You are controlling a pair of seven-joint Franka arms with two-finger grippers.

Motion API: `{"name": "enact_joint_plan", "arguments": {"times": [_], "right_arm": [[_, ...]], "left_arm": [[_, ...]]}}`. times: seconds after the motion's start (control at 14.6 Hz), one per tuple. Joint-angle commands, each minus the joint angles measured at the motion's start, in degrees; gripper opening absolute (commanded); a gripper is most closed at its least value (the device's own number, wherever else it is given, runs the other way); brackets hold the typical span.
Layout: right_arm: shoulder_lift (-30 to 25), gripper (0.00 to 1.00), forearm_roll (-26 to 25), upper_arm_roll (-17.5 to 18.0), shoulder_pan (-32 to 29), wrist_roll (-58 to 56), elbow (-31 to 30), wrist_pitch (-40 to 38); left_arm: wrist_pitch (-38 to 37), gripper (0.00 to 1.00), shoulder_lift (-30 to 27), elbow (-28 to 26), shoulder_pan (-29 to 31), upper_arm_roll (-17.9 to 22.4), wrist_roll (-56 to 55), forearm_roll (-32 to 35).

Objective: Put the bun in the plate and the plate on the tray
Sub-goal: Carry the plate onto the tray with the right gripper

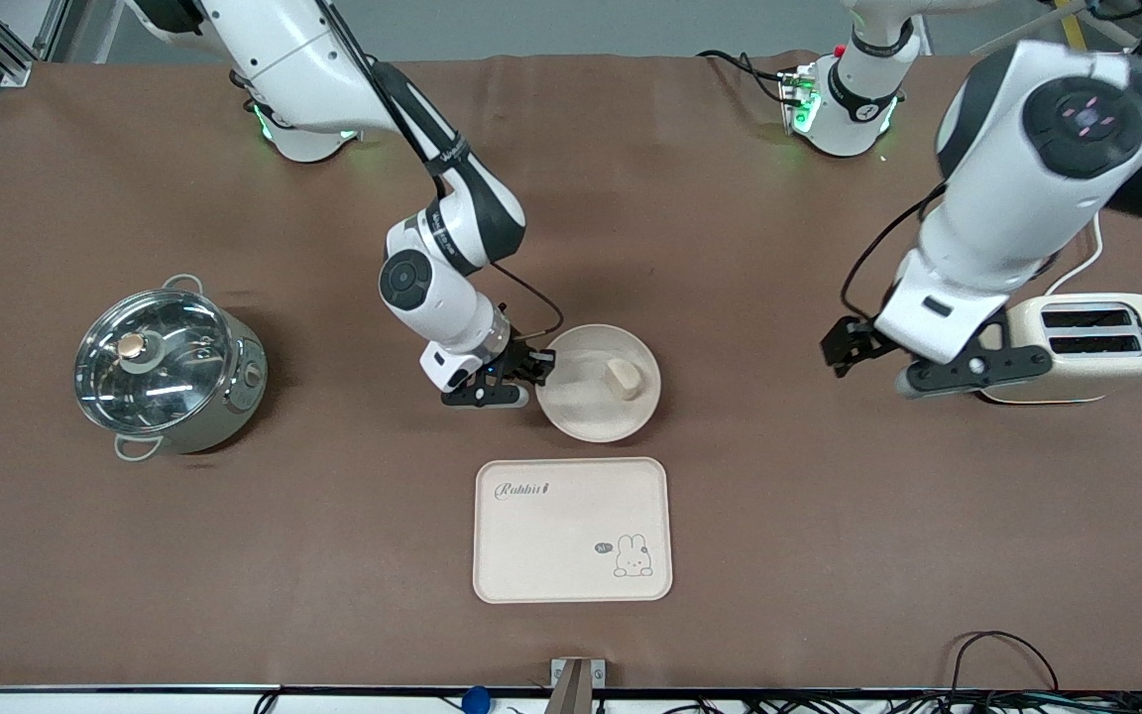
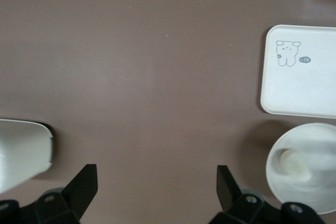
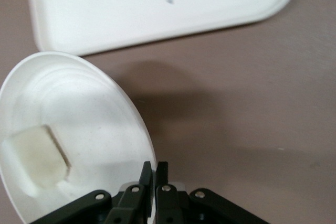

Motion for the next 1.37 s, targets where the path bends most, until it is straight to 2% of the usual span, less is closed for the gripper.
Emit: {"name": "enact_joint_plan", "arguments": {"times": [0.0,0.14,0.27,0.41,0.62,1.17,1.31], "right_arm": [[5.1,0.0,1.2,-2.2,-0.3,1.2,8.7,-0.5],[11.0,0.0,1.8,-2.3,-3.2,1.9,17.0,-1.6],[17.3,0.0,1.1,-2.4,-6.1,6.8,28.4,-8.8],[21.9,0.0,0.3,-4.3,-5.9,8.2,35.6,-10.9],[26.0,0.0,0.2,-5.3,-6.6,8.3,40.1,-11.1],[27.0,0.04,0.3,-5.2,-7.9,7.6,40.1,-10.8],[27.6,0.18,0.3,-5.2,-8.0,7.2,40.0,-10.4]], "left_arm": [[-2.8,1.0,-3.8,-1.2,2.8,-0.4,8.6,-0.3],[-4.7,1.0,-6.7,-1.4,2.5,1.2,11.1,-1.8],[-6.1,1.0,-9.1,-2.0,1.0,5.3,14.5,-4.4],[-8.3,1.0,-11.7,-3.2,-1.7,10.5,19.4,-6.1],[-9.1,1.0,-17.0,-8.3,-7.7,17.6,19.7,-6.9],[-11.3,1.0,-15.1,-4.7,-7.6,17.7,19.4,-6.5],[-11.7,1.0,-15.0,-4.7,-7.9,17.7,19.2,-6.3]]}}
